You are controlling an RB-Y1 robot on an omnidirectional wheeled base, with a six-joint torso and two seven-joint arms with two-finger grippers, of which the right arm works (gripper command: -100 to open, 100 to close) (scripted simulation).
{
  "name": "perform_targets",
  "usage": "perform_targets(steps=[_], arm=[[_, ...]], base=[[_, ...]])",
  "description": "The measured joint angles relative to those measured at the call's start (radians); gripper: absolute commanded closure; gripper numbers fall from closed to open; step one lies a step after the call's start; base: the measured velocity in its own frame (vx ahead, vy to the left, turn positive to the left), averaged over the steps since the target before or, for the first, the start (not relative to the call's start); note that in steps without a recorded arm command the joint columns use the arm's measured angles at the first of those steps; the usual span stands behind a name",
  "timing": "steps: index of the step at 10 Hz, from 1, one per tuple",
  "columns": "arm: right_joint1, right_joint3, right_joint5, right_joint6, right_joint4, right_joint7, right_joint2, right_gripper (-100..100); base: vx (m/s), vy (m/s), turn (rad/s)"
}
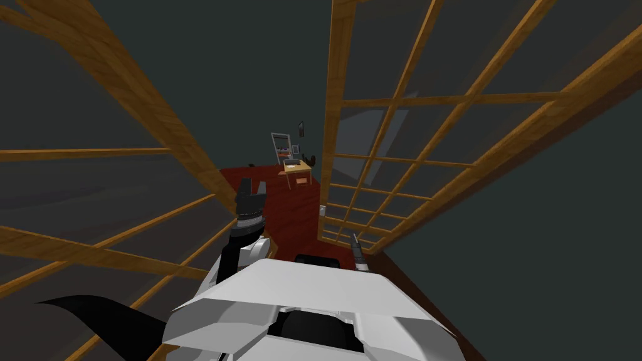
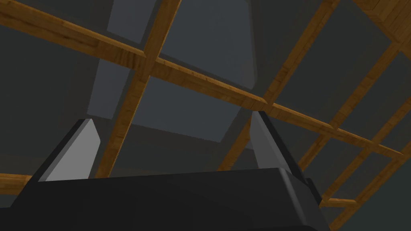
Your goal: Push the door open
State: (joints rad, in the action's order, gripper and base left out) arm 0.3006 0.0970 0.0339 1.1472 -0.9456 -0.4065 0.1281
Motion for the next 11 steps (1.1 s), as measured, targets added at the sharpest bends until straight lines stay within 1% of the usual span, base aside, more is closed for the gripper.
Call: perform_targets(steps=[1,2,4,5,6,7,8,10,11], arm=[[-0.008,-0.006,-0.023,-0.005,-0.001,0.027,-0.004,-100],[-0.017,-0.012,-0.048,-0.004,0.007,0.055,-0.005,-100],[-0.047,-0.028,-0.099,0.005,0.037,0.113,-0.007,-100],[-0.053,-0.034,-0.123,0.014,0.049,0.142,-0.009,-100],[-0.068,-0.042,-0.148,0.021,0.065,0.17,-0.011,-100],[-0.083,-0.049,-0.174,0.022,0.077,0.199,-0.012,-100],[-0.085,-0.052,-0.185,0.02,0.074,0.218,-0.012,-100],[-0.108,-0.064,-0.225,0.022,0.094,0.266,-0.014,-100],[-0.106,-0.07,-0.249,0.01,0.074,0.293,-0.017,-100]], base=[[-0.044,-0.011,0.213],[-0.042,-0.011,0.187],[-0.04,-0.012,0.242],[-0.038,-0.015,0.154],[-0.049,-0.01,0.215],[-0.032,-0.006,0.071],[-0.024,0.002,0.12],[-0.041,0.001,0.237],[-0.043,-0.006,0.18]])
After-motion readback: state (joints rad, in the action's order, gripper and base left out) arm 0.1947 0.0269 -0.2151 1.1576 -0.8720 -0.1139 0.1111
